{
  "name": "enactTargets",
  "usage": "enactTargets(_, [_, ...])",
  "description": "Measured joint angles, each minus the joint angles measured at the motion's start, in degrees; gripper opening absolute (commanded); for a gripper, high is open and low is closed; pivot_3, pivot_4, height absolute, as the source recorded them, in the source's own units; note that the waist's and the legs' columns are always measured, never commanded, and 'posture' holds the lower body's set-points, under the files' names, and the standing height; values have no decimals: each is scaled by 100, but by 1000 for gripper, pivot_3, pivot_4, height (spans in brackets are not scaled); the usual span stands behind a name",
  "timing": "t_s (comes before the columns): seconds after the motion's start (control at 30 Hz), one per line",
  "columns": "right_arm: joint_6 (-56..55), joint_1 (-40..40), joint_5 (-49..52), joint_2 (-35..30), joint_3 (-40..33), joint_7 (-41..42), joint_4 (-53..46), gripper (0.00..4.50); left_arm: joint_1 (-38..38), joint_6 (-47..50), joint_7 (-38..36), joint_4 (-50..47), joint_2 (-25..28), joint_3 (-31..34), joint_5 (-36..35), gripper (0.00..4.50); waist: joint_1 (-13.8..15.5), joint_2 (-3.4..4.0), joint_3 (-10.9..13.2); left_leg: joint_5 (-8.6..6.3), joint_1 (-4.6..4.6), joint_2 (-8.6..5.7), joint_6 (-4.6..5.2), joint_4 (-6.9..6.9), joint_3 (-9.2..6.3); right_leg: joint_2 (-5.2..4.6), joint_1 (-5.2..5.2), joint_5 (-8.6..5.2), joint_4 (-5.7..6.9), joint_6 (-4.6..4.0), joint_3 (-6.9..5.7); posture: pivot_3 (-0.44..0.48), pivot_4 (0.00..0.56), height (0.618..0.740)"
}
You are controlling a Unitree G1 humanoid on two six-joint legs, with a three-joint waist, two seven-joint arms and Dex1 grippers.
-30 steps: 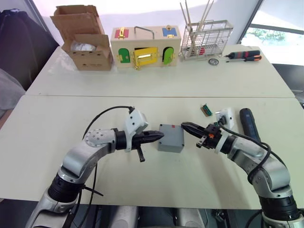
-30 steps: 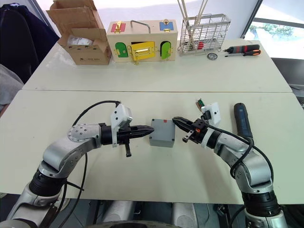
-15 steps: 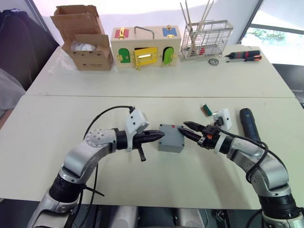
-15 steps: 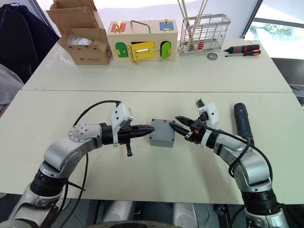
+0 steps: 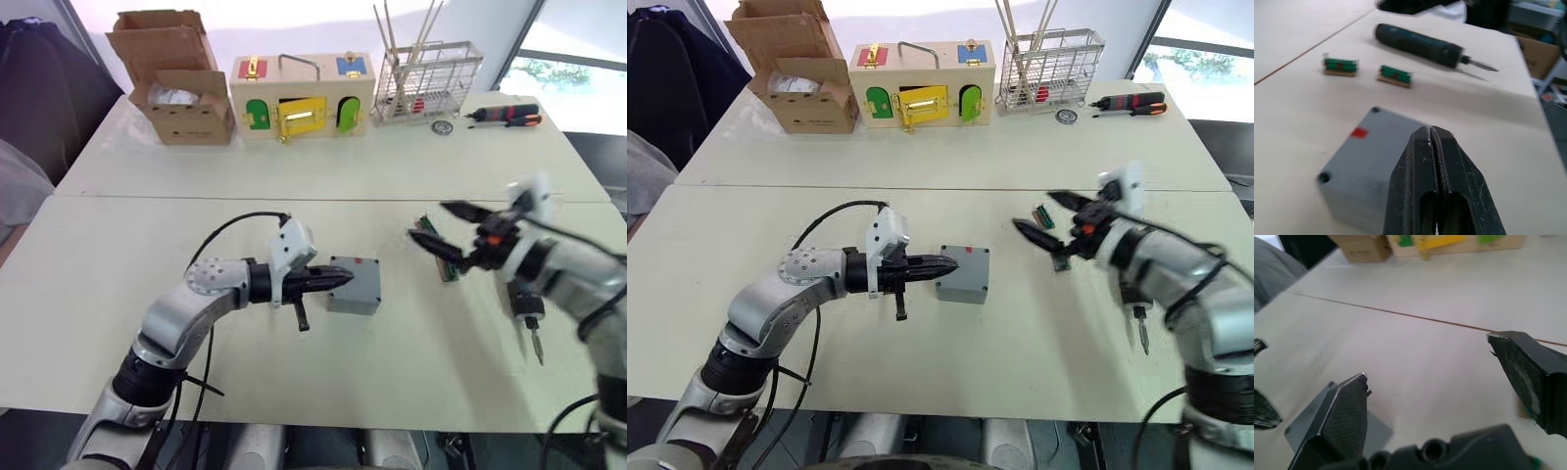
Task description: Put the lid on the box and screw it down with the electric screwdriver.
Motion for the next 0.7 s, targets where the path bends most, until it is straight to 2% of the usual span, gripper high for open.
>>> enactTargets(0.1, [905, 289, -53, -1385, -99, 300, 464, 4493, -265, -177, -146, 87, -216, -207, 26, 0, 3, -1, 1, -3, 0, 1, 5, 2, 5, -1, 6, 0, -9, -1, -2, 0, 150, 730])
enactTargets(0.3, [1974, 676, -112, -2625, -44, 939, 1386, 4493, -488, -688, -266, 522, -808, -722, 257, 0, -33, 6, -3, -10, 7, 5, 19, -2, 35, 2, 12, 0, -51, 0, 1, 0, 150, 730])
enactTargets(0.5, [2288, 647, -97, -2781, 516, 1273, 1576, 4493, -493, -1025, -268, 672, -1088, -959, 423, 0, -6, 6, -4, -10, 7, 8, 19, 3, 38, 0, 13, 0, -53, 0, 6, 0, 150, 730])
enactTargets(0.7, [2284, -216, -286, -2464, 1456, 1262, 2258, 4493, -351, -1114, -211, 687, -1223, -1055, 481, 0, -8, 7, -4, -10, 6, 6, 18, 6, 39, -4, 14, 0, -56, 1, 9, 0, 150, 730])
